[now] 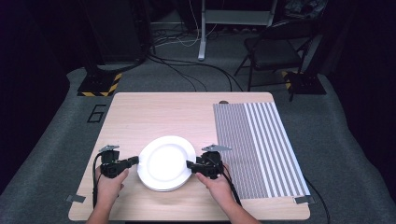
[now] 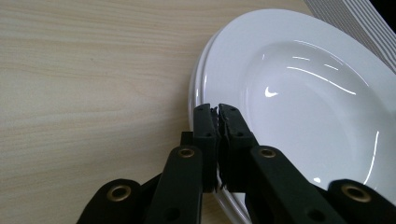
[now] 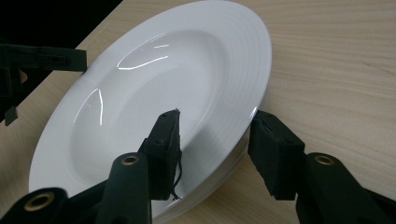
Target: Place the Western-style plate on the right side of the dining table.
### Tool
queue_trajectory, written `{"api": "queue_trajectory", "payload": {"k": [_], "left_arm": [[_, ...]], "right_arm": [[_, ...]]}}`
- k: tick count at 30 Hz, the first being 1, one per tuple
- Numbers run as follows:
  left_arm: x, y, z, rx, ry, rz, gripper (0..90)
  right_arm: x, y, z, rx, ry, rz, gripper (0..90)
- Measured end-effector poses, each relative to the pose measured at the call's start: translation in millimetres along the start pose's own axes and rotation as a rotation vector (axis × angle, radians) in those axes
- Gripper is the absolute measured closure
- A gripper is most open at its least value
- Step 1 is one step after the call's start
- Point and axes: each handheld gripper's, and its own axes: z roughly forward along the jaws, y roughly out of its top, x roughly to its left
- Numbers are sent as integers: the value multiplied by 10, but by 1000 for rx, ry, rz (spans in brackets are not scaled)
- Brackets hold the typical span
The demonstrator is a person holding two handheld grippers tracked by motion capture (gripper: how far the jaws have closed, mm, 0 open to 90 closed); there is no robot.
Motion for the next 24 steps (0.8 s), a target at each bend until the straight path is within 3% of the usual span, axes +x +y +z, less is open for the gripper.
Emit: {"api": "queue_trajectory", "payload": {"k": [17, 24], "left_arm": [[-58, -17, 83, 10, -32, 13, 870], [-56, -21, 85, 4, -37, 9, 863]], "right_arm": [[-80, 62, -103, -47, 9, 38, 543], [-100, 43, -99, -28, 15, 36, 584]]}}
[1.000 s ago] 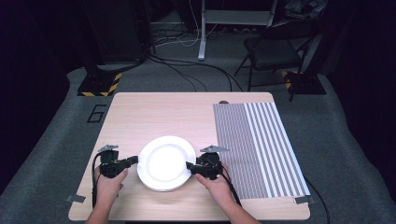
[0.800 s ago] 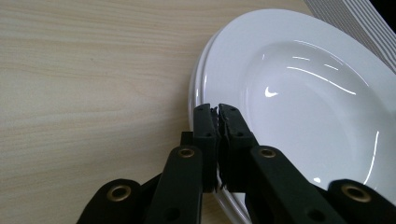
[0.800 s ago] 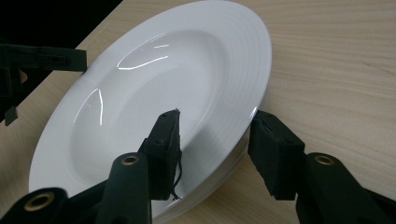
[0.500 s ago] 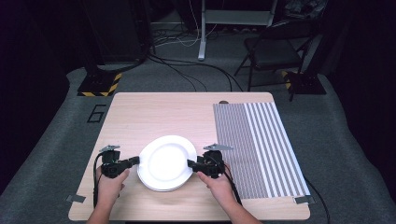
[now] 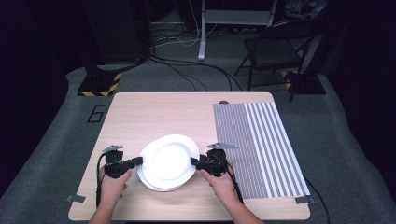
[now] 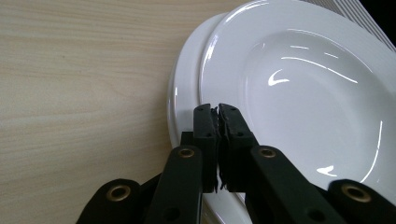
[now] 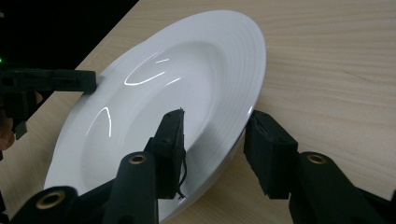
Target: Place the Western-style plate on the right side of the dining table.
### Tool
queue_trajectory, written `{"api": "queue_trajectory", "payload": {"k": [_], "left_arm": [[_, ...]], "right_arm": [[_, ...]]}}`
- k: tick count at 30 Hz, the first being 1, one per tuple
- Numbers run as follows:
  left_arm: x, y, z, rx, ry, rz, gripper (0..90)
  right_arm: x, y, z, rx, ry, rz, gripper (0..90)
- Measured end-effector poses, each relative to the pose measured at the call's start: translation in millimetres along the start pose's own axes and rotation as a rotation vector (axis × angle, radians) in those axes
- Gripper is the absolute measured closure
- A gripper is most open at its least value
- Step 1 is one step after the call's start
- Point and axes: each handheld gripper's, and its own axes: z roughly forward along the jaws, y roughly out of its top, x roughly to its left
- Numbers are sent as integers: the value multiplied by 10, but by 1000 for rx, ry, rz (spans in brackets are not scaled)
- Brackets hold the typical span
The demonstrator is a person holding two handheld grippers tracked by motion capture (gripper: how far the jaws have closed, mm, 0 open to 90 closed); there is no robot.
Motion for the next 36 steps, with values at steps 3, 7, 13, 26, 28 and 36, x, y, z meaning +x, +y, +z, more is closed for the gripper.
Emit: {"api": "queue_trajectory", "payload": {"k": [3, 7, 13, 26, 28, 36], "left_arm": [[-1, -2, 3, -5, 1, -2, 863], [-1, -3, 0, -2, 0, -1, 863], [0, -4, 3, -5, 0, -1, 862], [-71, -21, 95, 16, -20, 22, 876], [-73, -24, 103, 12, -20, 29, 875], [-111, -38, 149, 17, -28, 49, 875]], "right_arm": [[2, -17, -1, 16, 8, 0, 586], [-1, -40, -8, 38, 51, 20, 606], [-19, -49, -19, 47, 76, 32, 621], [-108, 31, -133, 4, 90, 73, 700], [-109, 38, -143, 5, 92, 78, 703], [-138, 65, -183, -6, 95, 76, 717]]}}
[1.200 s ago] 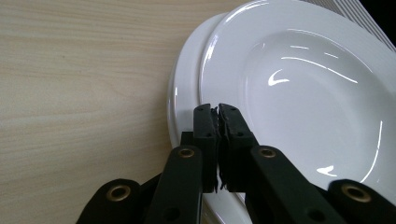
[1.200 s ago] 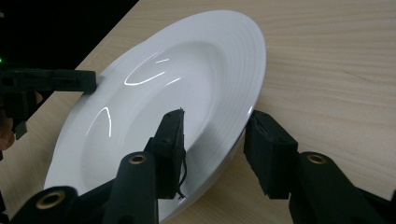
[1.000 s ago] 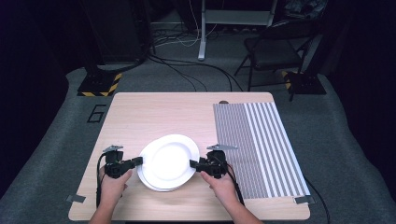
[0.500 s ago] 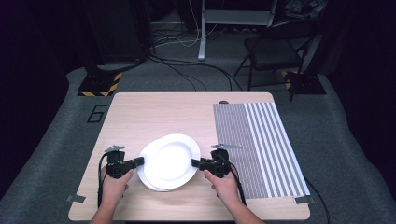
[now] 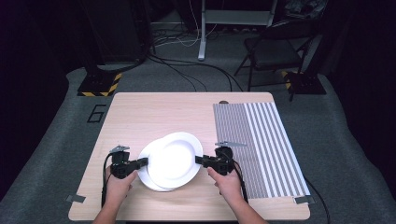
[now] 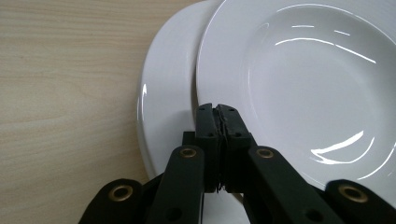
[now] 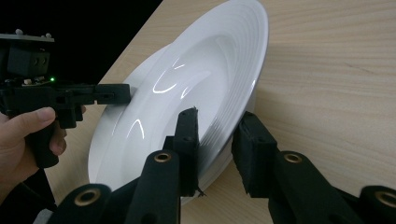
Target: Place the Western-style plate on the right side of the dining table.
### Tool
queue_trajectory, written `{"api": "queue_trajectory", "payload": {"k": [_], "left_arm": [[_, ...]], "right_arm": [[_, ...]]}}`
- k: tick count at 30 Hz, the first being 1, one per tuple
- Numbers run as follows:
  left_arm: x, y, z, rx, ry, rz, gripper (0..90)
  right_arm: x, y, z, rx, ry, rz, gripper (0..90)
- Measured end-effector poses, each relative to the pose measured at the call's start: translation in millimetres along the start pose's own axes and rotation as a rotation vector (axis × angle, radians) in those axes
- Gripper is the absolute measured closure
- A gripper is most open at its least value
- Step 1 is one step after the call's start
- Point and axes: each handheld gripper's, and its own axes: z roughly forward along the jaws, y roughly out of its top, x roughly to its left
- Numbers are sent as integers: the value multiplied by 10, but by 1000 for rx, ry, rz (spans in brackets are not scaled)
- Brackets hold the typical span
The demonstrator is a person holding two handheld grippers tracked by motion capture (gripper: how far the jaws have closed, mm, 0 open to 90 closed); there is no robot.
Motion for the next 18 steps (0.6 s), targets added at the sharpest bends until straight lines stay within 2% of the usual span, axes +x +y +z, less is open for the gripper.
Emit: {"api": "queue_trajectory", "payload": {"k": [10, 18], "left_arm": [[-36, -11, 56, 17, -16, 17, 827], [-87, -15, 94, 16, -28, 35, 703]], "right_arm": [[15, 32, -50, -13, -22, -16, 724], [12, 49, -104, -19, -16, -13, 741]]}}
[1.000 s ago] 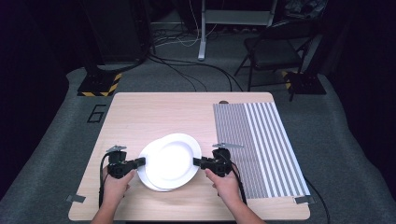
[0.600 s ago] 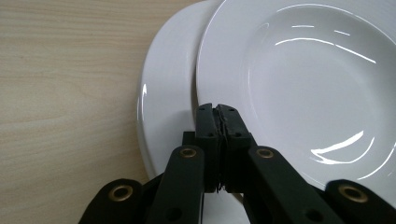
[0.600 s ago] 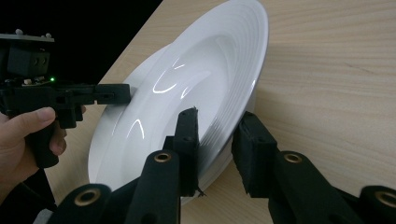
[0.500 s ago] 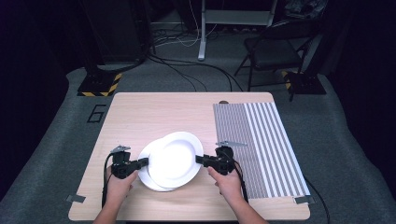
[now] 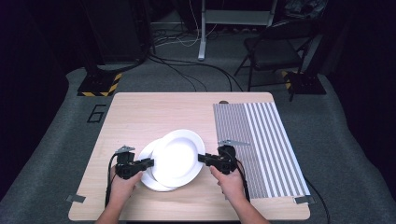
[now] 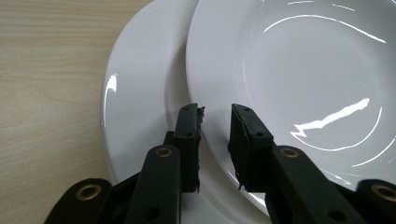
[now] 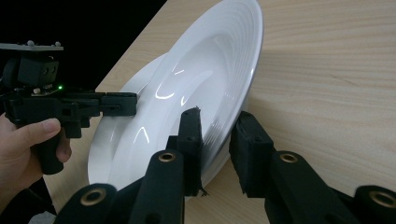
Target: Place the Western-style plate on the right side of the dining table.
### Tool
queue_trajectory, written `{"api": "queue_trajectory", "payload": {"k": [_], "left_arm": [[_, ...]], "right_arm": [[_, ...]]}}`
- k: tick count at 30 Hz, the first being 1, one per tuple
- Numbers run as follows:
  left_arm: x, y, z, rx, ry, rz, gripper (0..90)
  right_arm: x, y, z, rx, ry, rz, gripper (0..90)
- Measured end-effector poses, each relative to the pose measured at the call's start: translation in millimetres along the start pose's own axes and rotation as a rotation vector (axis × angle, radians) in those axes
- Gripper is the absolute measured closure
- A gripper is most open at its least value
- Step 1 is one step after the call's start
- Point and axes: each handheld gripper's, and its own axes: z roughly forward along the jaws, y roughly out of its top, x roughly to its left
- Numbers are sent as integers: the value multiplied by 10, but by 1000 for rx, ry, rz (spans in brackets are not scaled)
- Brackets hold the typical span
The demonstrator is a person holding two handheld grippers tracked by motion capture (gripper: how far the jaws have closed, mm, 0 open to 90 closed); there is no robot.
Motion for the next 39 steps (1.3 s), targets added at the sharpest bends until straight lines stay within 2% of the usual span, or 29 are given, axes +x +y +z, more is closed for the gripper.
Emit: {"api": "queue_trajectory", "payload": {"k": [6, 14, 19, 22, 25, 27, 28, 30, 36, 39], "left_arm": [[-17, -4, 18, -7, -7, -4, 646], [-11, 5, 29, -19, -21, -18, 587], [-8, 6, 42, -19, -39, -51, 561], [-12, 5, 45, -17, -39, -49, 549], [-30, -3, 54, -21, -56, -81, 546], [-26, -4, 60, -20, -64, -77, 546], [-38, -9, 69, -20, -70, -89, 544], [-33, -11, 75, -18, -75, -82, 541], [-57, -15, 77, -18, -70, -96, 515], [-66, -20, 85, -13, -65, -110, 471]], "right_arm": [[-9, -8, -24, -4, 2, 1, 743], [-78, -41, -36, -6, 13, 36, 736], [-103, -61, -41, -11, 17, 48, 730], [-111, -67, -42, -12, 17, 60, 725], [-121, -72, -45, -9, 15, 68, 722], [-128, -75, -44, -11, 16, 69, 722], [-127, -76, -45, -11, 16, 70, 722], [-128, -77, -45, -11, 16, 70, 722], [-138, -82, -45, -11, 16, 76, 720], [-151, -88, -41, -19, 17, 64, 719]]}}
